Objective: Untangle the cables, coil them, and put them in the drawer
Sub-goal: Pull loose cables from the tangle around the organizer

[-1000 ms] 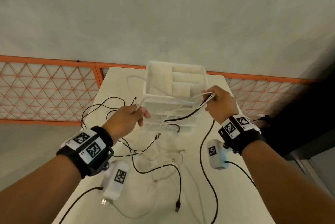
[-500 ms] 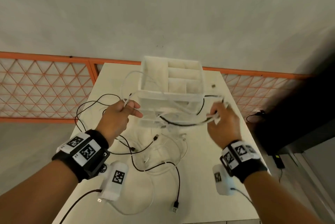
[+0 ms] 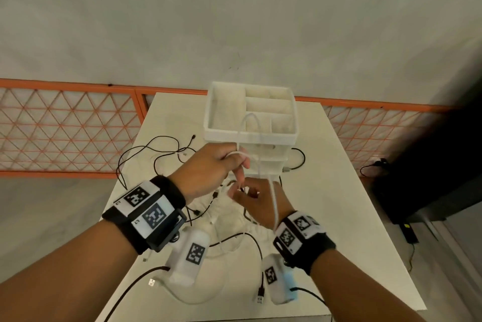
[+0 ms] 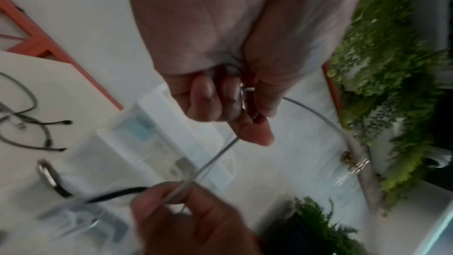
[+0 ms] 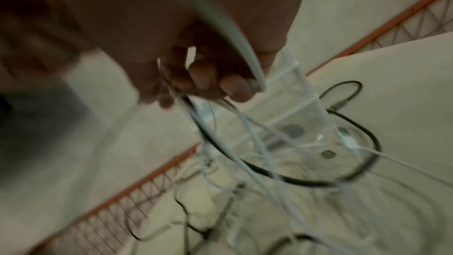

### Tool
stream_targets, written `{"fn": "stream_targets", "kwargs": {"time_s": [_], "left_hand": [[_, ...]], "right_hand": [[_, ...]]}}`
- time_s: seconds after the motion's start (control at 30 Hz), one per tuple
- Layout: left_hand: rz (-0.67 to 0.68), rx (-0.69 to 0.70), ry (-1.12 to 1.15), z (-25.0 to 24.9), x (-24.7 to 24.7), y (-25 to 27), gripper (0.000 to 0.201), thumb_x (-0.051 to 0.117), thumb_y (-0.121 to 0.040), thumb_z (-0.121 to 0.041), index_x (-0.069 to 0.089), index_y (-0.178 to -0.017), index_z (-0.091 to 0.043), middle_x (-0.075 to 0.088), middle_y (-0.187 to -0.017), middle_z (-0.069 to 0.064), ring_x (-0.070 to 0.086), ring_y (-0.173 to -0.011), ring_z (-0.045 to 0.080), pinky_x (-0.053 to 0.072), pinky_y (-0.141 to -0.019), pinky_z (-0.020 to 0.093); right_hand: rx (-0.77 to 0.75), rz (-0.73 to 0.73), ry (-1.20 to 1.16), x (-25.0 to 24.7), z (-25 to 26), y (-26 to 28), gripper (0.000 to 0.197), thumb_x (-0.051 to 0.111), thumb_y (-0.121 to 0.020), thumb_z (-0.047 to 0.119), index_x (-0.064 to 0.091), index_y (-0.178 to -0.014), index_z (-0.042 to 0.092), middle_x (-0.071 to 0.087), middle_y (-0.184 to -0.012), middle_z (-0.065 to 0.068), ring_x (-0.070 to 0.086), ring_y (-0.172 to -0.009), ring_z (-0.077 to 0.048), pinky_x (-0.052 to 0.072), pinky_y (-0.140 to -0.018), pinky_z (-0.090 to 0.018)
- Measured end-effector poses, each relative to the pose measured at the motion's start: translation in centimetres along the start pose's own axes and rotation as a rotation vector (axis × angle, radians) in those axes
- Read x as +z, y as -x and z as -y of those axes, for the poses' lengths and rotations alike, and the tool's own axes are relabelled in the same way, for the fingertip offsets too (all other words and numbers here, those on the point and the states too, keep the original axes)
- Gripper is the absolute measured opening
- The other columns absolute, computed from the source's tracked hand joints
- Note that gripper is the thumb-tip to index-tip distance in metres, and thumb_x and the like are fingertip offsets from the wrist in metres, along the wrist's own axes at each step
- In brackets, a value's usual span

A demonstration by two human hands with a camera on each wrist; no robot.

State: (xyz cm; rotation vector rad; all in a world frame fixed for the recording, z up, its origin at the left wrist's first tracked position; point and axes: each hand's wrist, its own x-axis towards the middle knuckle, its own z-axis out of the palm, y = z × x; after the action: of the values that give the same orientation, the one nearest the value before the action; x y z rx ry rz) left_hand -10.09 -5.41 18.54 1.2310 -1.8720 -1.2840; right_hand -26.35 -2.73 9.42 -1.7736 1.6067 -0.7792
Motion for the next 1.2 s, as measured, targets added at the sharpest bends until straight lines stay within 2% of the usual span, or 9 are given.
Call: {"fn": "stream_targets", "kwargs": {"time_s": [0.13, 0.37, 0.47, 0.53, 0.63, 0.73, 0.87, 1.0, 1.2], "left_hand": [[-0.122, 0.050, 0.062, -1.2, -0.9, 0.1, 0.024, 0.046, -0.099, -0.007, 0.066, -0.086, -0.006, 0.059, -0.062, -0.004, 0.048, -0.046, -0.005, 0.034, -0.049, 0.008], [-0.229, 0.082, 0.075, 0.2, -3.3, 0.7, 0.029, 0.049, -0.102, -0.017, 0.066, -0.081, -0.008, 0.045, -0.057, -0.006, 0.035, -0.047, 0.002, 0.030, -0.046, 0.009], [-0.313, 0.033, -0.066, 1.2, -4.1, 0.6, 0.027, 0.053, -0.100, -0.021, 0.071, -0.081, -0.014, 0.046, -0.052, -0.011, 0.039, -0.046, 0.002, 0.031, -0.046, 0.011], [-0.301, -0.006, -0.071, 1.4, -4.1, 0.7, 0.026, 0.054, -0.099, -0.019, 0.071, -0.080, -0.011, 0.048, -0.048, -0.014, 0.041, -0.046, 0.001, 0.032, -0.046, 0.010], [-0.179, -0.028, 0.016, 0.2, -3.3, 0.7, 0.028, 0.050, -0.100, -0.015, 0.066, -0.083, 0.002, 0.050, -0.045, -0.018, 0.042, -0.043, -0.001, 0.033, -0.045, 0.006], [-0.067, 0.046, 0.006, -1.9, -1.9, 0.5, 0.027, 0.049, -0.100, -0.013, 0.067, -0.087, 0.000, 0.051, -0.046, -0.018, 0.040, -0.043, 0.000, 0.032, -0.046, 0.007], [-0.145, 0.169, 0.126, -4.7, -1.8, 0.2, 0.027, 0.051, -0.100, -0.015, 0.071, -0.081, -0.012, 0.039, -0.051, -0.014, 0.032, -0.047, 0.004, 0.028, -0.047, 0.016], [-0.170, 0.228, 0.125, -6.0, -2.3, 0.5, 0.024, 0.051, -0.096, -0.007, 0.070, -0.081, -0.007, 0.038, -0.048, -0.013, 0.031, -0.044, 0.004, 0.028, -0.046, 0.015], [-0.286, 0.104, 0.138, -4.1, -3.8, 0.3, 0.027, 0.053, -0.094, -0.010, 0.075, -0.086, -0.024, 0.042, -0.049, -0.014, 0.033, -0.044, 0.004, 0.028, -0.046, 0.020]], "right_hand": [[0.169, 0.027, 0.056, 2.3, -2.8, -0.7, 0.046, 0.066, -0.090, 0.034, 0.047, -0.131, 0.044, 0.062, -0.067, 0.008, 0.061, -0.064, -0.010, 0.049, -0.070, -0.026], [0.517, 0.063, -0.426, 1.1, -6.3, -0.8, 0.026, 0.070, -0.090, 0.010, 0.072, -0.116, 0.012, 0.072, -0.075, -0.010, 0.064, -0.055, -0.024, 0.060, -0.065, -0.042], [0.437, -0.005, -0.337, -1.0, -6.3, -1.0, 0.055, 0.083, -0.081, 0.023, 0.063, -0.132, 0.030, 0.075, -0.096, -0.005, 0.067, -0.061, -0.015, 0.056, -0.058, -0.030], [0.322, -0.071, -0.153, -2.9, -5.0, -1.2, 0.070, 0.086, -0.075, 0.036, 0.053, -0.136, 0.047, 0.065, -0.110, 0.008, 0.065, -0.080, -0.012, 0.054, -0.074, -0.028], [0.059, -0.129, -0.093, -4.5, -0.9, -1.0, 0.059, 0.086, -0.076, 0.033, 0.059, -0.125, 0.051, 0.054, -0.119, 0.011, 0.060, -0.087, -0.005, 0.049, -0.076, -0.018], [-0.142, -0.056, -0.076, -3.2, 3.0, -1.0, 0.023, 0.082, -0.081, 0.034, 0.067, -0.090, 0.049, 0.067, -0.097, 0.008, 0.058, -0.071, 0.004, 0.043, -0.064, -0.010], [-0.031, 0.028, 0.081, -0.3, 2.5, -1.4, 0.031, 0.063, -0.096, 0.036, 0.072, -0.079, 0.011, 0.070, -0.071, -0.003, 0.061, -0.063, -0.007, 0.049, -0.067, -0.024], [0.176, 0.169, 0.190, -0.2, -0.3, -1.4, 0.020, 0.054, -0.097, 0.025, 0.073, -0.092, 0.019, 0.075, -0.091, -0.001, 0.069, -0.094, -0.023, 0.051, -0.095, -0.035], [0.191, 0.006, 0.181, -4.6, 0.0, -1.8, 0.023, 0.061, -0.095, 0.044, 0.072, -0.114, 0.039, 0.071, -0.085, 0.009, 0.064, -0.082, -0.013, 0.051, -0.085, -0.026]]}}
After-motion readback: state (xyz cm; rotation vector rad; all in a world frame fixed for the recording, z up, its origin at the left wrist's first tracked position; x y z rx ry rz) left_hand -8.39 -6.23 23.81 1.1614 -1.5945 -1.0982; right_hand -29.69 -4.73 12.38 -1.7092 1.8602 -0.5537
